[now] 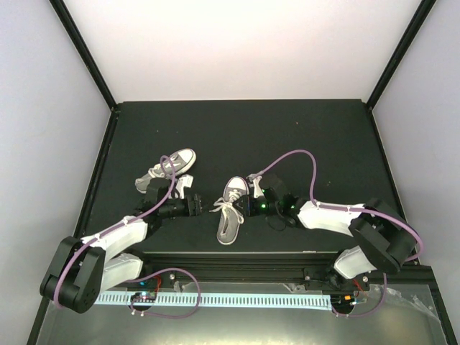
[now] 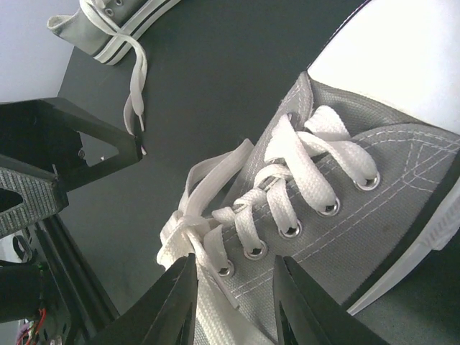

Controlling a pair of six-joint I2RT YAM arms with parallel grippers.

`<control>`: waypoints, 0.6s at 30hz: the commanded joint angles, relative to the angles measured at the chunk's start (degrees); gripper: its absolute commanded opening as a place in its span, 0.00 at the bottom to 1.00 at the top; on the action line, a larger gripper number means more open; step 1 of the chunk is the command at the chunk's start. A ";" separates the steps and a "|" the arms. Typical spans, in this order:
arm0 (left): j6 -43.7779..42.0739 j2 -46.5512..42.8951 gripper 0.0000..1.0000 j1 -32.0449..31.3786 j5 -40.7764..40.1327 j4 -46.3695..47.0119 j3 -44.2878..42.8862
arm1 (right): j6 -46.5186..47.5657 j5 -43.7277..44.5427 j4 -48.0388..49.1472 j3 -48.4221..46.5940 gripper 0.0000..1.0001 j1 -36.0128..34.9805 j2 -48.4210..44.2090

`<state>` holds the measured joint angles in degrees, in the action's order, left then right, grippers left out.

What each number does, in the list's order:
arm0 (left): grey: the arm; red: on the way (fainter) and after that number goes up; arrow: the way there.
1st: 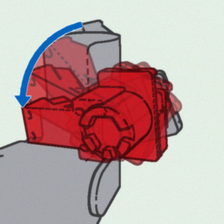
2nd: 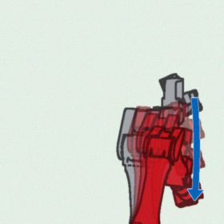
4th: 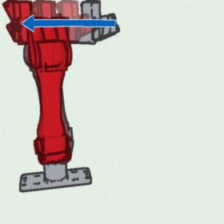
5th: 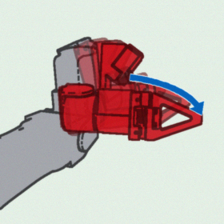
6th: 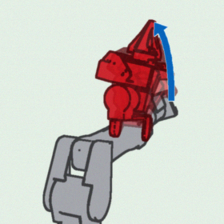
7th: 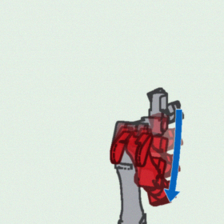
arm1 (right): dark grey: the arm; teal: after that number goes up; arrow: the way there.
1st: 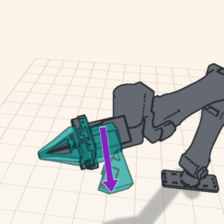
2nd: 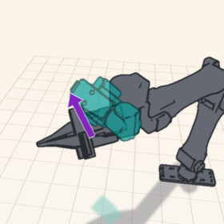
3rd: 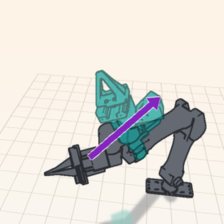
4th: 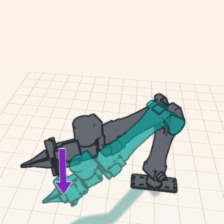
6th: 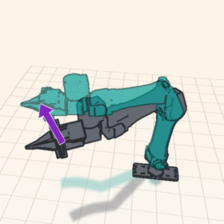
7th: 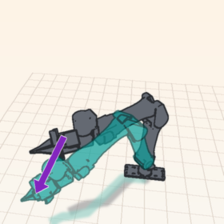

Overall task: Tie the shoes
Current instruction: Tie the shoelace on the shoe.

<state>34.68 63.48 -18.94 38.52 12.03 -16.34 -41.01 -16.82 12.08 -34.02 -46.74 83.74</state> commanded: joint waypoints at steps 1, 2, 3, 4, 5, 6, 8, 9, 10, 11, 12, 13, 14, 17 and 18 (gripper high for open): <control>-0.57 -0.29 0.71 0.64 -0.49 -0.43 0.00 | -0.12 -0.83 2.47 -0.97 0.33 0.27 0.66; -0.56 -0.22 0.71 0.76 -0.39 -0.54 -0.09 | -0.20 -1.03 2.81 -0.92 0.32 0.28 0.75; -0.57 -0.28 0.71 0.75 -0.31 -0.59 -0.10 | -0.25 -1.29 3.06 -0.88 0.31 0.31 0.91; -0.64 -0.28 0.71 0.79 -0.32 -0.60 -0.12 | -0.29 -1.48 3.36 -0.94 0.29 0.29 1.04; -0.70 -0.34 0.71 0.83 -0.29 -0.75 -0.18 | -0.29 -1.54 3.42 -1.02 0.27 0.31 1.14; -0.73 -0.36 0.71 0.90 -0.31 -0.90 -0.25 | -0.29 -1.55 3.41 -1.11 0.26 0.33 1.23; -0.83 -0.39 0.71 0.99 -0.31 -1.21 -0.27 | -0.32 -1.34 3.40 -1.14 0.22 0.30 1.26; -0.84 -0.46 0.71 1.07 -0.29 -1.34 -0.27 | -0.30 -1.25 3.32 -1.14 0.19 0.31 1.25; -0.90 -0.52 0.71 1.14 -0.31 -1.38 -0.27 | -0.29 -1.16 3.19 -1.14 0.15 0.27 1.12; -0.89 -0.58 0.71 1.26 -0.32 -1.44 -0.27 | -0.20 -1.07 2.97 -1.07 0.11 0.29 0.97; -0.92 -0.63 0.71 1.39 -0.32 -1.48 -0.27 | -0.13 -0.84 2.77 -0.97 0.07 0.29 0.72; -0.93 -0.64 0.71 1.43 -0.44 -1.56 -0.27 | -0.02 -0.54 2.44 -0.84 0.03 0.31 0.26; -0.88 -0.55 0.71 1.49 -0.42 -1.57 -0.27 | 0.14 0.06 2.04 -0.60 0.02 0.33 -0.30; -0.89 -0.25 0.71 1.69 -0.29 -1.33 -0.27 | 0.86 3.42 -0.55 0.15 0.02 0.67 -2.37; -0.90 -0.05 0.71 1.75 -0.14 -1.17 -0.27 | 1.04 4.12 -1.42 0.63 0.02 1.03 -3.16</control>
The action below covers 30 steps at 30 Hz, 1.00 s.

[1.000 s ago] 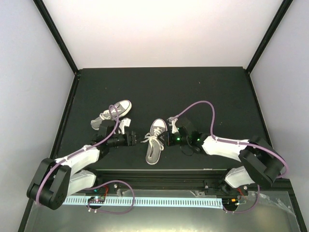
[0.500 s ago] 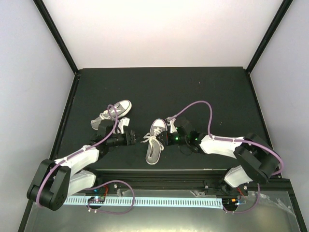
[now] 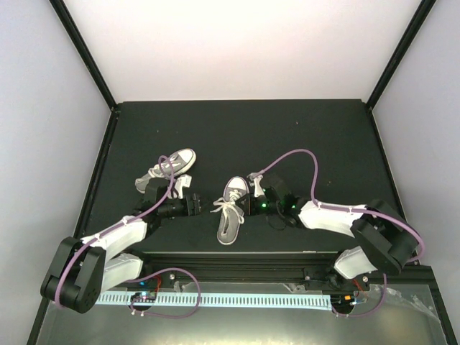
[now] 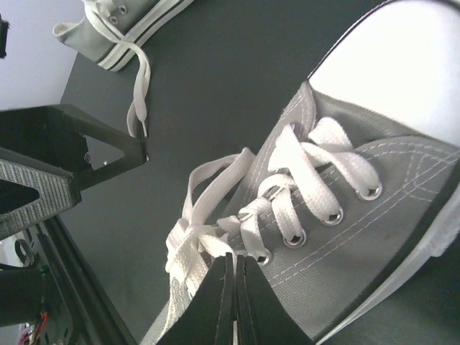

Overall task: Tie the shoes
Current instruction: Tie the shoelace on the shoe.

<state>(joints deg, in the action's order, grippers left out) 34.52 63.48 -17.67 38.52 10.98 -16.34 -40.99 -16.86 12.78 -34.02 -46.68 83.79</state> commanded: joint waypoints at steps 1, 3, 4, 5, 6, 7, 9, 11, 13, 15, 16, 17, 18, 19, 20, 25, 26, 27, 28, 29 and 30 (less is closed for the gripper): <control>-0.69 0.11 0.71 0.46 0.01 0.17 -0.27 | 1.15 4.65 -2.86 1.22 0.02 1.52 -3.92; -0.52 0.69 0.71 0.45 0.62 1.02 -0.27 | 1.29 4.99 -3.80 2.81 0.02 3.05 -5.50; -0.59 0.98 0.70 0.44 1.33 1.62 -0.27 | 1.35 5.00 -4.08 3.61 0.02 3.84 -6.16; -0.78 1.32 0.69 0.44 2.08 2.11 -0.38 | 1.45 4.99 -4.38 4.40 0.02 4.54 -6.86; -1.04 1.67 0.68 0.44 2.71 2.41 -0.55 | 1.60 4.92 -4.56 5.19 0.02 5.27 -7.49; -1.40 2.05 0.68 0.46 3.18 2.37 -0.84 | 1.62 4.83 -4.82 5.87 0.02 5.88 -8.04; -2.08 3.00 0.67 0.46 4.08 2.28 -1.42 | 1.83 4.74 -5.23 7.04 0.02 6.89 -8.94; -2.34 3.77 0.67 0.40 5.04 2.85 -1.74 | 1.84 4.94 -5.59 7.71 0.02 7.65 -9.47; -2.26 4.58 0.67 0.36 5.95 3.78 -1.93 | 1.85 4.99 -5.81 8.23 0.02 8.20 -9.84; -2.19 5.49 0.67 0.36 6.54 4.58 -2.15 | 2.15 4.83 -5.86 8.23 0.01 8.40 -10.08; -2.06 5.95 0.67 0.36 6.94 5.20 -2.27 | 2.50 4.78 -6.13 8.00 0.03 8.42 -10.32; -1.79 6.50 0.67 0.36 7.37 6.09 -2.29 | 2.95 4.74 -6.63 7.78 0.10 8.43 -10.70; -1.45 7.19 0.67 0.27 7.90 7.02 -2.37 | 3.64 4.90 -7.16 7.74 0.18 8.37 -11.27; -1.14 7.87 0.67 0.27 8.42 7.80 -2.46 | 4.13 5.28 -7.66 7.81 0.32 8.36 -12.12; -0.85 8.67 0.66 0.27 8.68 8.58 -2.55 | 4.76 5.70 -8.11 8.06 0.46 8.39 -13.18; 0.86 12.82 0.64 0.07 10.31 12.86 -2.73 | 8.30 -0.72 -5.82 11.31 0.69 8.01 -17.92; 1.05 13.32 0.63 -0.10 10.41 13.44 -2.78 | 8.98 -4.09 -3.71 12.32 0.70 7.59 -18.17; 1.07 13.84 0.63 -0.35 10.43 13.99 -2.88 | 9.37 -6.54 -1.82 12.92 0.71 6.90 -18.03; 1.15 14.24 0.63 -0.61 10.38 14.48 -3.03 | 10.10 -8.05 -0.85 13.16 0.73 5.82 -17.63; 1.42 14.78 0.63 -0.76 10.45 14.97 -3.12 | 10.93 -8.70 -0.72 12.96 0.74 4.73 -16.83; 1.86 15.35 0.64 -0.98 10.57 15.66 -3.17 | 11.57 -8.79 -1.07 12.60 0.75 3.95 -15.70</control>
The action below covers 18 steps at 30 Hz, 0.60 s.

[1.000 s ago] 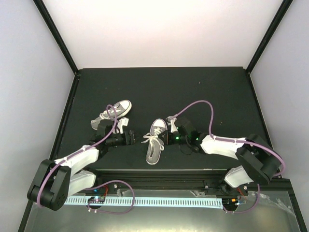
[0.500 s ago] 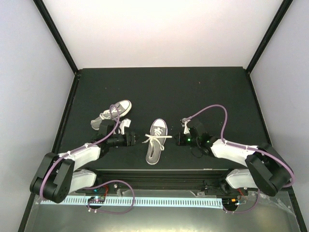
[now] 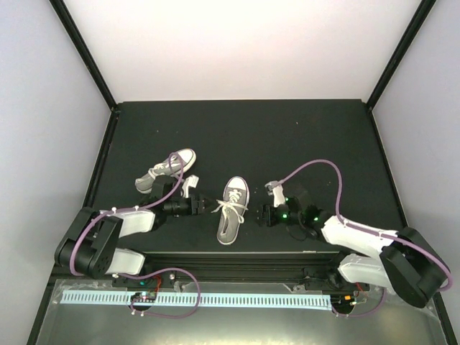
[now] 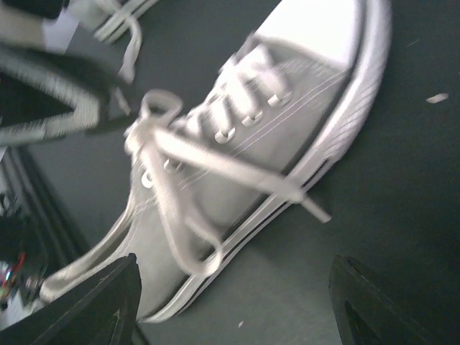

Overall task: Tie the shoes
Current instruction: Tie the shoelace on the shoe.

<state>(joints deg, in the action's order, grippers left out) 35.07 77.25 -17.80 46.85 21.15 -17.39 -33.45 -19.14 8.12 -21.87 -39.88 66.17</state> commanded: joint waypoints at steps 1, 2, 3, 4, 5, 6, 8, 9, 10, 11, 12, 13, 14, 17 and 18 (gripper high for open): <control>1.72 2.11 0.63 -0.95 2.35 6.39 -2.12 | 4.43 -6.71 3.60 -0.24 0.75 -3.54 3.81; 2.08 2.57 0.63 -1.07 2.38 6.90 -2.25 | 4.57 -6.87 3.88 -0.73 0.75 -4.01 5.26; 2.29 3.02 0.63 -1.17 2.26 7.18 -2.34 | 4.62 -7.19 4.63 -1.13 0.75 -4.60 6.61; 2.29 3.40 0.63 -1.26 2.10 7.30 -2.38 | 4.50 -7.69 5.49 -1.46 0.75 -5.03 7.94; 2.28 3.81 0.63 -1.33 1.97 7.40 -2.39 | 4.43 -7.75 6.21 -1.89 0.75 -5.50 9.05; 2.32 4.24 0.62 -1.33 1.79 7.54 -2.41 | 4.37 -7.66 6.78 -2.33 0.74 -6.06 10.23; 2.28 5.20 0.61 -1.35 1.75 7.81 -2.48 | 4.47 -8.00 7.80 -3.08 0.74 -6.61 12.12; 2.51 5.73 0.60 -1.43 1.83 8.15 -2.52 | 4.44 -8.10 8.20 -3.42 0.74 -6.76 12.96; 2.64 6.30 0.60 -1.44 1.97 8.57 -2.53 | 4.39 -8.15 8.60 -3.64 0.73 -6.86 13.63; 2.82 6.67 0.59 -1.52 2.06 8.98 -2.56 | 4.35 -8.24 9.01 -3.96 0.72 -6.90 14.25; 2.81 6.93 0.59 -1.58 1.98 9.14 -2.56 | 4.34 -8.28 9.21 -4.16 0.70 -6.94 14.65; 2.83 7.14 0.59 -1.67 1.94 9.24 -2.56 | 4.43 -8.31 9.27 -4.37 0.68 -6.93 14.97; 2.81 7.34 0.59 -1.75 1.86 9.33 -2.55 | 4.51 -8.29 9.33 -4.55 0.67 -6.93 15.34; 3.20 7.94 0.58 -1.93 1.82 10.10 -2.72 | 4.64 -8.39 9.46 -5.29 0.60 -6.96 16.63; 3.43 8.14 0.57 -1.97 1.96 10.46 -2.80 | 4.69 -8.38 9.50 -5.49 0.58 -6.89 17.05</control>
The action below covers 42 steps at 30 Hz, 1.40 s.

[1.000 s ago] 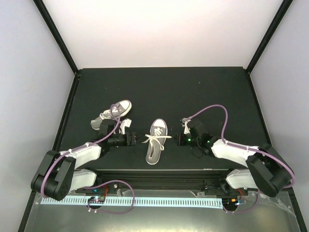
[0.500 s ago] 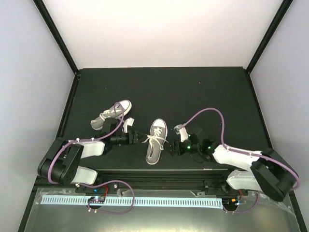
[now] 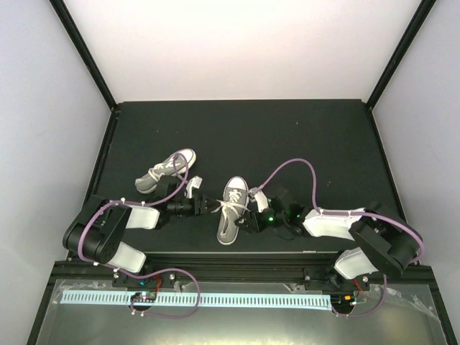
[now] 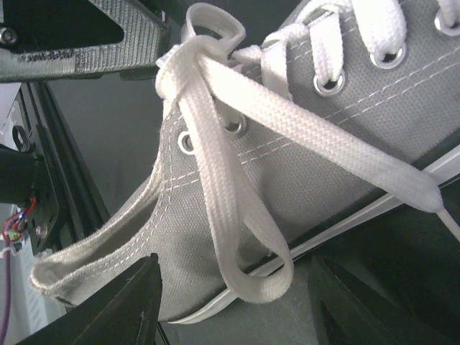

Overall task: Tie the shoes
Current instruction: Tie the shoelace on the shoe.

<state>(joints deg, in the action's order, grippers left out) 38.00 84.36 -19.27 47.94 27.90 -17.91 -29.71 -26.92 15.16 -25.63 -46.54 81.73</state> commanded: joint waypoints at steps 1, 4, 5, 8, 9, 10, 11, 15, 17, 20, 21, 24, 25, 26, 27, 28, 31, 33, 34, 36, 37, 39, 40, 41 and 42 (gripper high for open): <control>0.72 1.25 0.57 -0.57 0.92 4.00 -2.38 | 0.96 -0.66 2.58 -1.86 0.56 -0.28 1.84; 1.40 1.85 0.56 -0.68 1.18 4.99 -2.70 | 0.81 -0.79 3.37 -1.97 0.53 -0.24 2.77; 1.60 2.03 0.56 -0.68 1.31 5.34 -2.80 | 0.76 -0.89 3.59 -1.97 0.52 -0.28 3.07; 2.27 2.50 0.56 -0.77 1.53 6.59 -3.05 | 0.49 -1.03 4.23 -1.97 0.49 -0.28 4.04; 2.45 2.68 0.56 -0.77 1.62 6.83 -3.15 | 0.36 -1.14 4.45 -1.97 0.47 -0.29 4.31; 2.60 2.88 0.55 -0.77 1.75 7.03 -3.24 | 0.23 -1.20 4.64 -1.97 0.45 -0.24 4.53; 2.68 3.09 0.53 -0.82 1.80 7.25 -3.33 | 0.20 -1.33 4.88 -1.93 0.43 -0.27 4.71; 3.08 4.17 0.48 -0.93 2.02 8.12 -3.22 | 0.11 -1.32 5.13 -1.88 0.35 -0.30 4.67; 3.39 4.61 0.45 -0.99 2.16 8.66 -3.26 | 0.31 -1.17 4.69 -1.93 0.32 -0.24 4.42; 3.75 5.23 0.38 -1.12 2.32 9.33 -3.36 | 0.50 -0.97 4.16 -1.88 0.26 -0.29 4.08; 3.96 5.35 0.33 -1.12 2.45 9.63 -3.36 | 0.56 -0.76 3.91 -1.88 0.23 -0.30 3.98; 4.16 5.01 0.17 -1.12 2.33 9.85 -3.45 | 0.63 -0.16 2.74 -1.81 0.10 -0.29 3.31; 4.19 4.72 0.12 -1.12 2.06 9.73 -3.45 | 0.68 0.11 2.31 -1.61 0.07 -0.30 2.89; 4.11 4.42 0.08 -1.11 1.61 9.65 -3.49 | 0.61 0.48 1.83 -1.35 0.04 -0.30 2.45; 4.21 4.04 0.04 -1.11 1.26 9.49 -3.53 | 0.59 0.96 1.28 -1.09 0.02 -0.27 1.89; 4.29 3.72 0.02 -1.08 0.71 9.29 -3.49 | 0.57 1.44 0.75 -0.76 0.02 -0.28 1.33; 4.18 2.12 0.02 -0.74 -1.26 7.91 -3.29 | 0.49 2.82 -0.73 0.22 0.02 -0.28 -0.19; 3.94 0.94 0.02 -0.32 -2.78 6.72 -3.11 | 0.16 3.44 -1.70 0.77 0.02 -0.24 -0.79; 3.89 0.30 0.02 -0.11 -3.42 6.22 -3.05 | -0.04 3.78 -2.09 1.07 0.02 -0.29 -1.05; 3.82 -0.73 0.02 0.46 -4.37 5.28 -2.92 | -0.51 4.57 -2.71 1.63 0.02 -0.28 -1.49; 3.70 -1.19 0.01 0.78 -4.80 4.62 -2.92 | -0.79 4.90 -3.03 1.93 0.02 -0.25 -1.67; 3.50 -1.70 0.01 1.41 -5.61 3.42 -2.92 | -1.33 5.63 -3.43 2.51 0.02 -0.28 -2.18; 3.51 -1.88 0.02 1.76 -5.85 2.89 -2.85 | -1.59 5.87 -3.46 2.88 0.02 -0.30 -2.46; 3.42 -1.99 0.02 2.08 -6.18 2.38 -2.79 | -1.81 6.12 -3.50 3.25 0.02 -0.26 -2.80; 3.40 -2.09 0.02 2.39 -6.56 1.85 -2.68 | -2.03 6.42 -3.55 3.69 0.02 -0.22 -3.14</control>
<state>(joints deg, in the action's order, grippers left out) 42.35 83.53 -18.31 44.64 32.18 -19.77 -30.61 -23.03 12.95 -23.59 -46.59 80.38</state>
